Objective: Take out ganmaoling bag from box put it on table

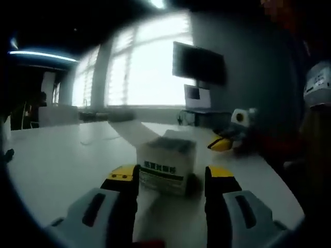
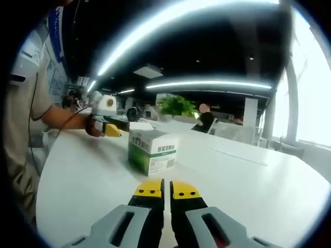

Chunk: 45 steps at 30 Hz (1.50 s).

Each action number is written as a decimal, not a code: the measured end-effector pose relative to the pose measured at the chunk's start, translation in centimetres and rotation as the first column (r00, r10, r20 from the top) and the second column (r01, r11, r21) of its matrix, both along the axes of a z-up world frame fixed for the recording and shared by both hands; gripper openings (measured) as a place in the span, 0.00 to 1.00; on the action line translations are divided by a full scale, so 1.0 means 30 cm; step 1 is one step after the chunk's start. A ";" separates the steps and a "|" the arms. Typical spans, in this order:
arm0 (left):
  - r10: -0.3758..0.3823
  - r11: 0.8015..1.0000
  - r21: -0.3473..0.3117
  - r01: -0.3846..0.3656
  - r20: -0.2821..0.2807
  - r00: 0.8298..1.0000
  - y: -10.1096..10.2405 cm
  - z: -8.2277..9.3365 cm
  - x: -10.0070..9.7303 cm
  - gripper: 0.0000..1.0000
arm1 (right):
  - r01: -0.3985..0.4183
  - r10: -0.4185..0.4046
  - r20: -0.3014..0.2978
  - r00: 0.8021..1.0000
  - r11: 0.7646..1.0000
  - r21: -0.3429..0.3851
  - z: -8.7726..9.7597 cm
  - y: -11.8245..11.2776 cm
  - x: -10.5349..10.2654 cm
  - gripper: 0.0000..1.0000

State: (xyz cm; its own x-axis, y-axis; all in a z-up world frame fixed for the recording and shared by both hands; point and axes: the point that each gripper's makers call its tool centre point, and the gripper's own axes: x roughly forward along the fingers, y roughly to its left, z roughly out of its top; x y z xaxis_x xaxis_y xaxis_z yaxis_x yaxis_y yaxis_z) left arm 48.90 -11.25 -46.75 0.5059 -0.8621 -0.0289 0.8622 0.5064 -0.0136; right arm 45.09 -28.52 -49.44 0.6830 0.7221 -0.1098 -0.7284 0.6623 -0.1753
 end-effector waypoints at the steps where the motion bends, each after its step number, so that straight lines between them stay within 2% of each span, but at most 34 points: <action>1: -0.003 1.000 -0.001 0.003 0.000 1.000 -0.002 0.001 0.007 0.46 | 0.000 0.000 0.000 1.000 1.000 0.000 0.000 0.000 0.000 0.00; 5: -0.019 0.999 0.034 0.019 0.005 1.000 -0.017 -0.028 0.034 0.49 | 0.001 -0.001 0.001 1.000 1.000 0.000 0.000 -0.001 0.001 0.00; 12: -0.055 0.997 0.053 0.054 0.002 0.999 -0.052 -0.052 0.057 0.53 | 0.002 -0.002 0.000 1.000 1.000 0.000 0.001 -0.001 0.001 0.00; 22: -0.057 0.993 0.107 0.056 0.009 0.998 -0.090 -0.081 0.093 0.49 | 0.002 -0.002 -0.004 1.000 1.000 0.001 0.000 -0.001 0.003 0.00; 28: -0.085 0.991 0.103 0.085 0.004 0.996 -0.123 -0.082 0.099 0.49 | 0.005 -0.005 -0.005 1.000 1.000 0.000 -0.001 -0.003 0.004 0.00; 43: -0.111 0.988 0.111 0.109 0.012 0.994 -0.135 -0.087 0.107 0.50 | 0.002 -0.002 -0.011 1.000 1.000 0.001 -0.003 -0.002 0.007 0.00; 45: -0.120 0.987 0.108 0.119 -0.004 0.993 -0.136 -0.091 0.109 0.50 | 0.002 -0.002 -0.014 1.000 1.000 0.001 -0.004 -0.002 0.008 0.00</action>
State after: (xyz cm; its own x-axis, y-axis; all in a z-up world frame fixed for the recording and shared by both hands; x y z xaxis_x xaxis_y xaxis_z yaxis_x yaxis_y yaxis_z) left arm 52.17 -15.34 -49.48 0.3996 -0.9082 -0.1241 0.9165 0.3982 0.0374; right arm 45.33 -28.59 -49.57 0.6829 0.7208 -0.1185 -0.7294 0.6639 -0.1649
